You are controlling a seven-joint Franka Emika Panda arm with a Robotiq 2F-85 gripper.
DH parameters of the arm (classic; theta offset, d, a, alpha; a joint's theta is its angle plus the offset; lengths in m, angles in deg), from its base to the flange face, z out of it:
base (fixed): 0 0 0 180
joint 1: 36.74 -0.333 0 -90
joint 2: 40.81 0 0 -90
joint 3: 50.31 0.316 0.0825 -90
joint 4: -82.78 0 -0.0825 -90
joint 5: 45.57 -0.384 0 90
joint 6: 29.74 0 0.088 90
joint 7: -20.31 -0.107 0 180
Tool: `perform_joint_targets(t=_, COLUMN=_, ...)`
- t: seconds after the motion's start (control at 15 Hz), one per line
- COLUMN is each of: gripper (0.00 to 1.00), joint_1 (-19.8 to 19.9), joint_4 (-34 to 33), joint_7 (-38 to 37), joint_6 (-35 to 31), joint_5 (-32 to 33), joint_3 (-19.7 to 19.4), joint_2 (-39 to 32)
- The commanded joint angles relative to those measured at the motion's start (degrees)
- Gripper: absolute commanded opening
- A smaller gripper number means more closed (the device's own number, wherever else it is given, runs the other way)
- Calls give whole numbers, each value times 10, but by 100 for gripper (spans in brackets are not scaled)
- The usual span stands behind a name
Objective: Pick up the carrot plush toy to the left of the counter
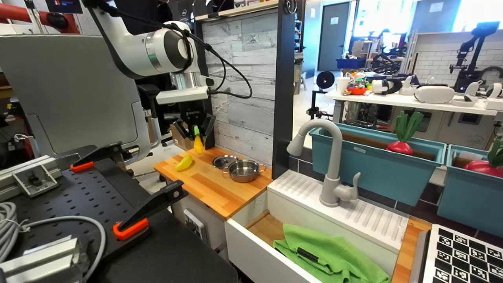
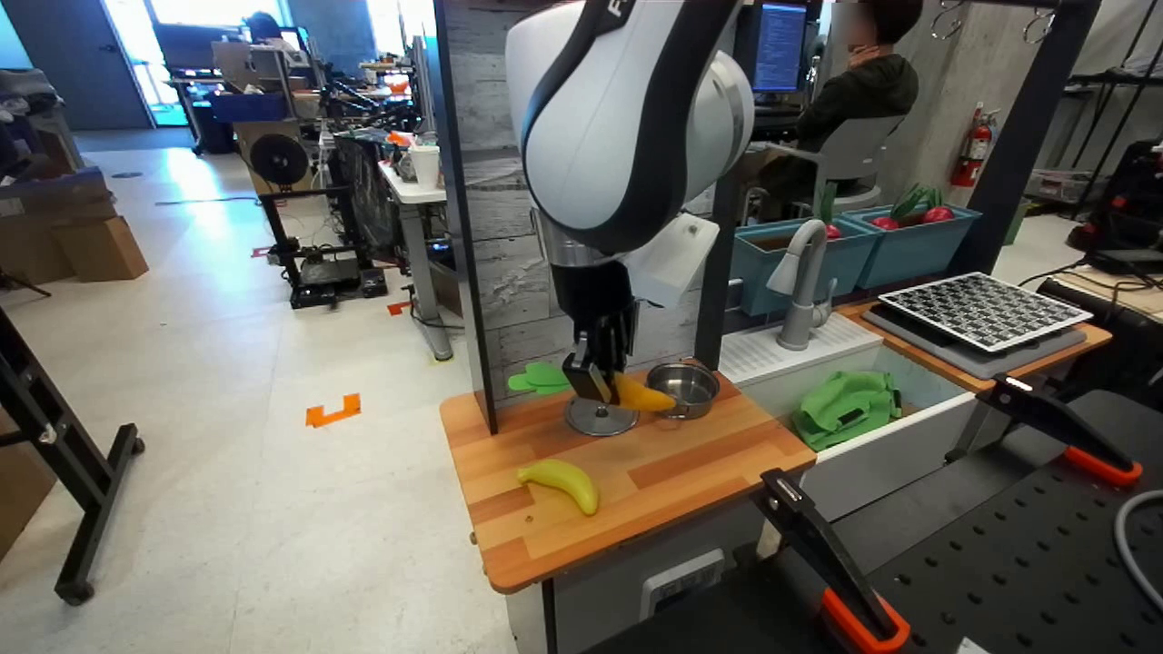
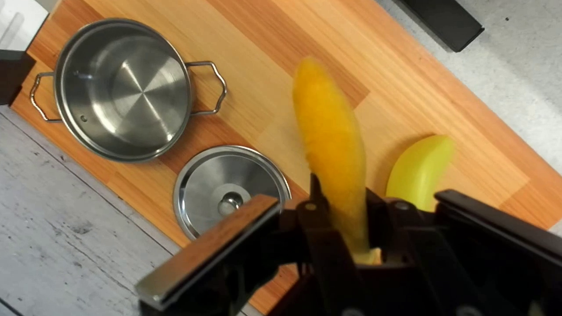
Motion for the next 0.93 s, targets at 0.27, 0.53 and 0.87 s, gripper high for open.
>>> perform_joint_targets(t=0.27, gripper=3, joint_1=-9, joint_4=-103, joint_7=-1, joint_6=34, joint_5=-13, joint_3=0, joint_2=-83)
perform_joint_targets(t=0.53, gripper=3, joint_1=-18, joint_4=-143, joint_7=-4, joint_6=43, joint_5=-12, joint_3=-1, joint_2=-118)
perform_joint_targets(t=0.87, gripper=3, joint_1=-27, joint_4=-188, joint_7=-11, joint_6=64, joint_5=-14, joint_3=-3, joint_2=-153)
